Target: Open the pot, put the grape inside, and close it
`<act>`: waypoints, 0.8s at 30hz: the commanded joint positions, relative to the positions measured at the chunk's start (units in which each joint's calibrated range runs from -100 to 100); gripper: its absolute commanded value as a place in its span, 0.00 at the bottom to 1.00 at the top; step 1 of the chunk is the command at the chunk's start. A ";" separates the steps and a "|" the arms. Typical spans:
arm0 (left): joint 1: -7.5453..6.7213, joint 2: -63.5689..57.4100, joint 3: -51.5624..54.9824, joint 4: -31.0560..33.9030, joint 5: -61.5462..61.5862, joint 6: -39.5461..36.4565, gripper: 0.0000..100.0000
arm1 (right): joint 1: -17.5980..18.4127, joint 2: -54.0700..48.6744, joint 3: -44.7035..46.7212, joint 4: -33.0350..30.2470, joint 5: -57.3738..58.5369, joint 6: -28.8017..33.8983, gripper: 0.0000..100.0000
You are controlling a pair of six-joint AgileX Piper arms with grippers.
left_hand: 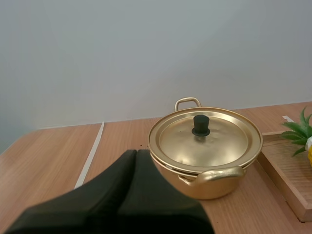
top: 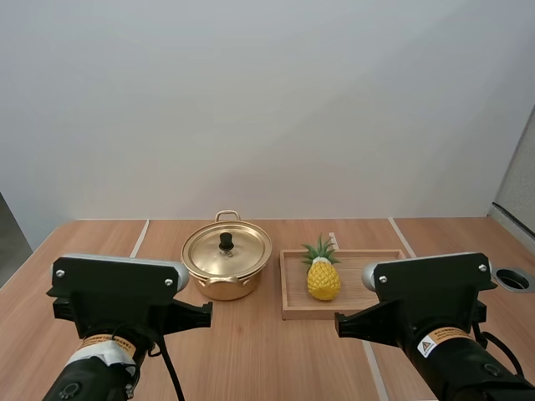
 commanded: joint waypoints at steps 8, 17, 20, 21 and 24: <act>0.00 0.31 0.20 -0.56 -0.04 -0.57 0.00 | -0.10 -0.36 0.30 -0.44 -1.72 -0.33 0.00; 0.00 0.31 1.60 -0.56 3.22 -0.57 0.00 | -0.10 -0.36 0.30 -0.44 -1.72 -0.33 0.00; 0.00 0.31 2.73 -0.56 0.15 -0.57 0.00 | -0.10 -0.36 1.10 -0.44 -2.30 -0.33 0.00; 0.00 0.31 2.73 -0.56 -0.60 -0.57 0.00 | -0.10 -0.36 1.86 -0.44 -2.73 -0.33 0.00; 0.00 0.18 2.73 -0.56 -1.04 -0.57 0.00 | -0.10 -0.36 4.79 -0.44 -5.14 -0.33 0.00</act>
